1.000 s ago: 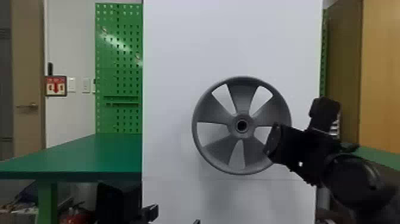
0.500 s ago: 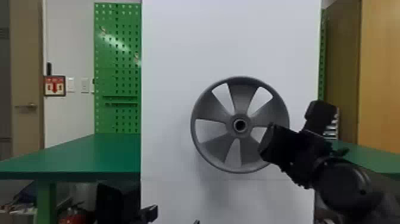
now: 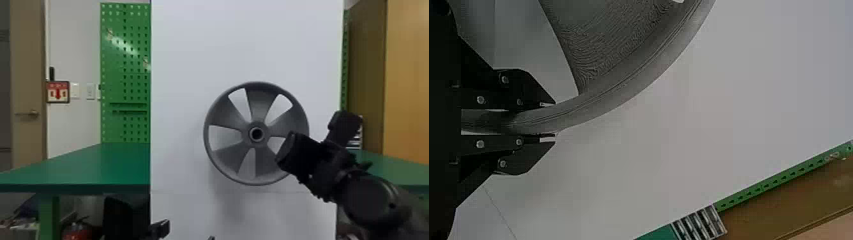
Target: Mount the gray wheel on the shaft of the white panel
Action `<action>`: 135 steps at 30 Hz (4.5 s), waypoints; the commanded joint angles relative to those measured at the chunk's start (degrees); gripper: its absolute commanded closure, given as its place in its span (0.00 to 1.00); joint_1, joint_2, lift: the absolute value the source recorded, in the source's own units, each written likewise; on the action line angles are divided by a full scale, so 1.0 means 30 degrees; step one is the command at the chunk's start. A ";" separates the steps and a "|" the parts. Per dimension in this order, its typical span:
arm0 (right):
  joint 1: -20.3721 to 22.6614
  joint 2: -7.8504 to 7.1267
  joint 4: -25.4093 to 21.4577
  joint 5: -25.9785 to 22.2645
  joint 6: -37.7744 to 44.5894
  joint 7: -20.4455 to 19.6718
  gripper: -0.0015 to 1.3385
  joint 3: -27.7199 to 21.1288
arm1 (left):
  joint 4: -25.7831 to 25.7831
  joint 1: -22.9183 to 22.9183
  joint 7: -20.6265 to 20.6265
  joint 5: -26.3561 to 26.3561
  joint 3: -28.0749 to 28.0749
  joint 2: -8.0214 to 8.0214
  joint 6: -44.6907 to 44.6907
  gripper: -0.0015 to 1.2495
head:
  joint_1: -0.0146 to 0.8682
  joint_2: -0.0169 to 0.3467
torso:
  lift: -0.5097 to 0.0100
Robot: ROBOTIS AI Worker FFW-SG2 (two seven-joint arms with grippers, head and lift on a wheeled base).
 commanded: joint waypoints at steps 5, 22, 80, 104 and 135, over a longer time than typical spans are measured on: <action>0.0118 -0.0016 0.0031 -0.0025 -0.0161 0.0003 0.91 -0.0048 | 0.0000 0.0002 -0.0002 0.0000 -0.0002 0.0000 0.0000 0.20 | 0.06 0.16 | 0.00; 0.0176 -0.0075 0.0090 0.0122 -0.0513 0.0033 0.46 0.0069 | 0.0000 -0.0028 -0.0002 0.0000 0.0027 0.0000 0.0000 0.20 | 0.06 0.16 | 0.00; 1.0108 -0.0485 -0.5008 0.6977 -0.6577 0.5013 0.00 0.2852 | 0.0000 0.0295 -0.0002 0.0088 0.0350 -0.0059 -0.0761 0.20 | 0.06 0.16 | 0.00; 1.7051 -0.0631 -0.3397 0.9907 -1.0796 0.7093 0.00 0.2823 | 0.0000 0.0734 -0.0002 0.0264 0.0818 -0.0117 -0.1201 0.20 | 0.06 0.16 | 0.00; 1.9717 -0.1423 -0.1287 1.1284 -1.4224 0.9291 0.00 0.1973 | 0.0000 0.1437 -0.0002 -0.0234 0.1229 -0.0762 -0.1758 0.20 | 0.06 0.16 | 0.00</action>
